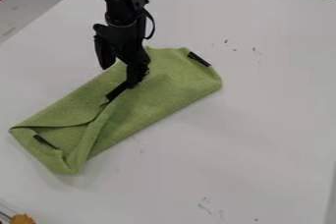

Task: Unfold the cloth from right to left

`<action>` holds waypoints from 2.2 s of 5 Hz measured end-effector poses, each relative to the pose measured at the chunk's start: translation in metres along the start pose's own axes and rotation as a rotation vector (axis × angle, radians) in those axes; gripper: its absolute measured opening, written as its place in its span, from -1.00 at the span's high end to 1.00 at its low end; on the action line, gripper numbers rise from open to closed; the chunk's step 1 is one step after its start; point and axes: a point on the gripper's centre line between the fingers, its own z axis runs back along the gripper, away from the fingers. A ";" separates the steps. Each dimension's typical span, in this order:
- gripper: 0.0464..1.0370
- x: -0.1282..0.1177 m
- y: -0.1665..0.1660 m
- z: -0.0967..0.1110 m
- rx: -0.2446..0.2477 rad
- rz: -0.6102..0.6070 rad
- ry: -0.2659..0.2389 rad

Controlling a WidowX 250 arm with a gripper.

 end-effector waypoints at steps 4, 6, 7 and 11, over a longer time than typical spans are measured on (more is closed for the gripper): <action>-0.11 0.004 -0.001 -0.002 -0.018 0.008 -0.005; -0.94 0.004 0.001 -0.001 -0.009 0.008 0.000; -0.85 0.004 0.001 -0.001 -0.011 0.009 0.001; -0.51 0.004 -0.002 -0.009 -0.022 0.043 -0.005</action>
